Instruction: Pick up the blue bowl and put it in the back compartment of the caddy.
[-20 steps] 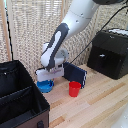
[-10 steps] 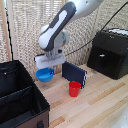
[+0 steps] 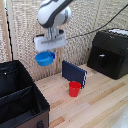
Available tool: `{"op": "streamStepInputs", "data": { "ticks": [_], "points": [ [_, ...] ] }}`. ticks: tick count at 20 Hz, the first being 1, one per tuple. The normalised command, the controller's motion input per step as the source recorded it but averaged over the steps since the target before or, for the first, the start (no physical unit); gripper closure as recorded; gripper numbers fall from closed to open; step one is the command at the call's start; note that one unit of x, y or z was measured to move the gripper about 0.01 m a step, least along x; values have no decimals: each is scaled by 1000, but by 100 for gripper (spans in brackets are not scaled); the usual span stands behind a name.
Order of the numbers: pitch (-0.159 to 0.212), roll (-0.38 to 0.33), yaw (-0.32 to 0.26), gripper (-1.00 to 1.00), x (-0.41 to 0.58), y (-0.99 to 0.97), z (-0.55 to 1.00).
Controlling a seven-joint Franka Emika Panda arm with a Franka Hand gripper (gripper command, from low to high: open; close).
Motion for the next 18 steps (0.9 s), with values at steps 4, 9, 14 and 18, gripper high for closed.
{"op": "streamStepInputs", "data": {
  "ticks": [4, 9, 14, 18],
  "points": [
    [0, 22, -44, 100, 112, 753, 885],
    [1, -5, -38, 100, 139, 877, 581],
    [37, -15, -1, 100, 117, 945, 307],
    [54, -32, 0, 100, 150, 949, 139]
  ]
}}
